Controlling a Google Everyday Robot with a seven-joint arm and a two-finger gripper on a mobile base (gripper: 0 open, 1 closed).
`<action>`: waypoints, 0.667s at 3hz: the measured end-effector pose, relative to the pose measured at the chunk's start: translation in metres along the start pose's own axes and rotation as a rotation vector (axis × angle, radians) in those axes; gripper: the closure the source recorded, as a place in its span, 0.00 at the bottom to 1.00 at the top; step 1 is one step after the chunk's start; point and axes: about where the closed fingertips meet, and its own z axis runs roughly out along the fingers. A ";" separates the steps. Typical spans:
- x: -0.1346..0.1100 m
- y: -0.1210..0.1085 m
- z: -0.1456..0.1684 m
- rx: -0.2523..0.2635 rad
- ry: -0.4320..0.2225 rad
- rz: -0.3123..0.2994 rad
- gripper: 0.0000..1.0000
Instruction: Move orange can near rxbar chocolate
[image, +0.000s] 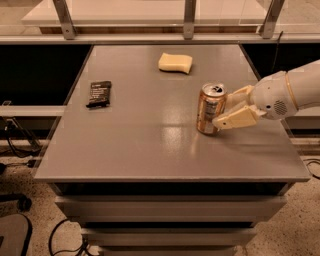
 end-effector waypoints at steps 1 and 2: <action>-0.009 0.002 0.003 -0.021 -0.025 -0.019 0.87; -0.015 0.002 0.004 -0.035 -0.041 -0.036 1.00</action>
Offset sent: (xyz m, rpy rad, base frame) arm 0.0046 0.0131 0.0148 0.0511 -0.0327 0.0654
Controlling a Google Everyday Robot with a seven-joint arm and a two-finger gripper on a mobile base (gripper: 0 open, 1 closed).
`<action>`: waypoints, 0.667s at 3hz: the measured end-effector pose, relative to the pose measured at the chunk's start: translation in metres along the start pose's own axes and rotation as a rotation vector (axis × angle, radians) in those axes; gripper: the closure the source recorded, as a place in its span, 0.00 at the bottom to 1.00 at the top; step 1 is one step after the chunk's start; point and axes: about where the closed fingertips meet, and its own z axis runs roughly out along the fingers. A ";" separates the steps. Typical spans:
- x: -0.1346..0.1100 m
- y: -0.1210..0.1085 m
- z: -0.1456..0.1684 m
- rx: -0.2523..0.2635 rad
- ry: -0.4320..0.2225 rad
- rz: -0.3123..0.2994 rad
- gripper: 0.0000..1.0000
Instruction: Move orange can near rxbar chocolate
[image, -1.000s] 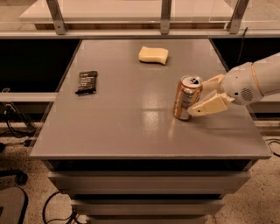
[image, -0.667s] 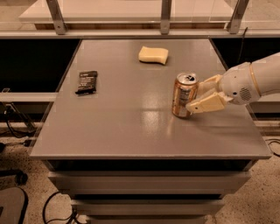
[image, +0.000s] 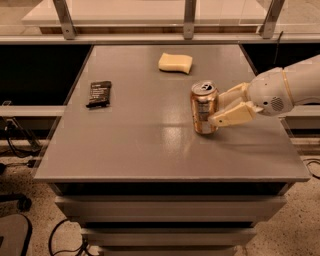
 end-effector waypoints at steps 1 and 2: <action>-0.003 0.000 0.000 -0.005 -0.015 -0.003 1.00; -0.015 -0.001 -0.001 -0.007 -0.069 -0.011 1.00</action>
Offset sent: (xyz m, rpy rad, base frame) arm 0.0079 0.0107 0.0302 0.1393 -0.0585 0.0147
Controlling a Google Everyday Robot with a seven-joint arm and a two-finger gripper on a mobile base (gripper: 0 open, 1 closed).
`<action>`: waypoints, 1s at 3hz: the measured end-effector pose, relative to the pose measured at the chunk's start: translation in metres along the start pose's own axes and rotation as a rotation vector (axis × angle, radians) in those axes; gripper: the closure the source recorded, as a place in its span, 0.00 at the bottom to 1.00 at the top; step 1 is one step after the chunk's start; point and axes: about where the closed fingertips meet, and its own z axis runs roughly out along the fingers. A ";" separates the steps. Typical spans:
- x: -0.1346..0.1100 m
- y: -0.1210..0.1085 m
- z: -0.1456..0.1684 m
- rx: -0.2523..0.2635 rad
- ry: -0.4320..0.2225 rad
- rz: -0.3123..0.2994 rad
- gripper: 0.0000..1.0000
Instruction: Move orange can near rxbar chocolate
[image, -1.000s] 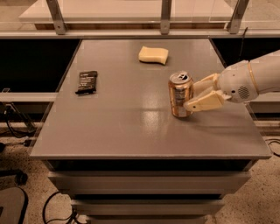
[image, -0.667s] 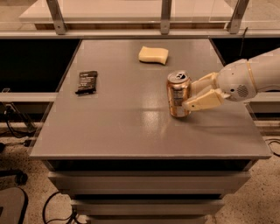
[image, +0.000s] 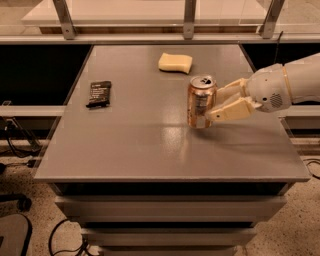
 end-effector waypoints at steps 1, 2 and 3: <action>-0.030 -0.001 0.015 -0.036 -0.103 -0.010 1.00; -0.030 -0.001 0.015 -0.036 -0.103 -0.010 1.00; -0.039 0.001 0.030 -0.070 -0.120 -0.029 1.00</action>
Offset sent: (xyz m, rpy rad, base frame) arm 0.0068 0.0183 0.0116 0.0679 -0.0159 0.0250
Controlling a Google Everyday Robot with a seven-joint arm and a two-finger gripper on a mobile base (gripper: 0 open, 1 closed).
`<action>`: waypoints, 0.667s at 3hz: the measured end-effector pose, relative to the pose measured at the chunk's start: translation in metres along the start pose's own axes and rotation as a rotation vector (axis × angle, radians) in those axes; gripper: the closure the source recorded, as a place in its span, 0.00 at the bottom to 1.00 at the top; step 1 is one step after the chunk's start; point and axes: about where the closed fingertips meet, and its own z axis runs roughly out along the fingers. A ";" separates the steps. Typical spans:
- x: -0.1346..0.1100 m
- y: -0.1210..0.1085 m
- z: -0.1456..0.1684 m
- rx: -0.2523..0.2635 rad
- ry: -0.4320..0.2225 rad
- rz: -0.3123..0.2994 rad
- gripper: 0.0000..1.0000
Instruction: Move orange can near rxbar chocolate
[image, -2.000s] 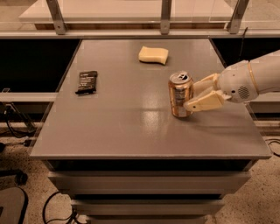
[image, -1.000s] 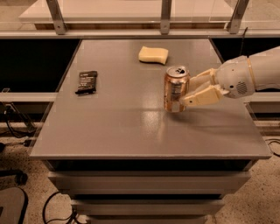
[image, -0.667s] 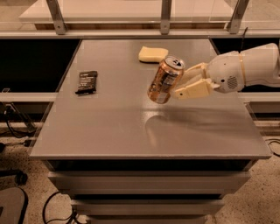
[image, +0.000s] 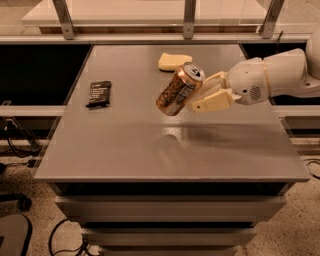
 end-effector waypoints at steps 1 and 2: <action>-0.019 0.002 0.039 -0.093 -0.013 -0.043 1.00; -0.038 0.005 0.089 -0.208 -0.020 -0.087 1.00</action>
Offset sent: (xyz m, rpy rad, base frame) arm 0.0310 0.1560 -0.0092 0.0256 0.0169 0.3766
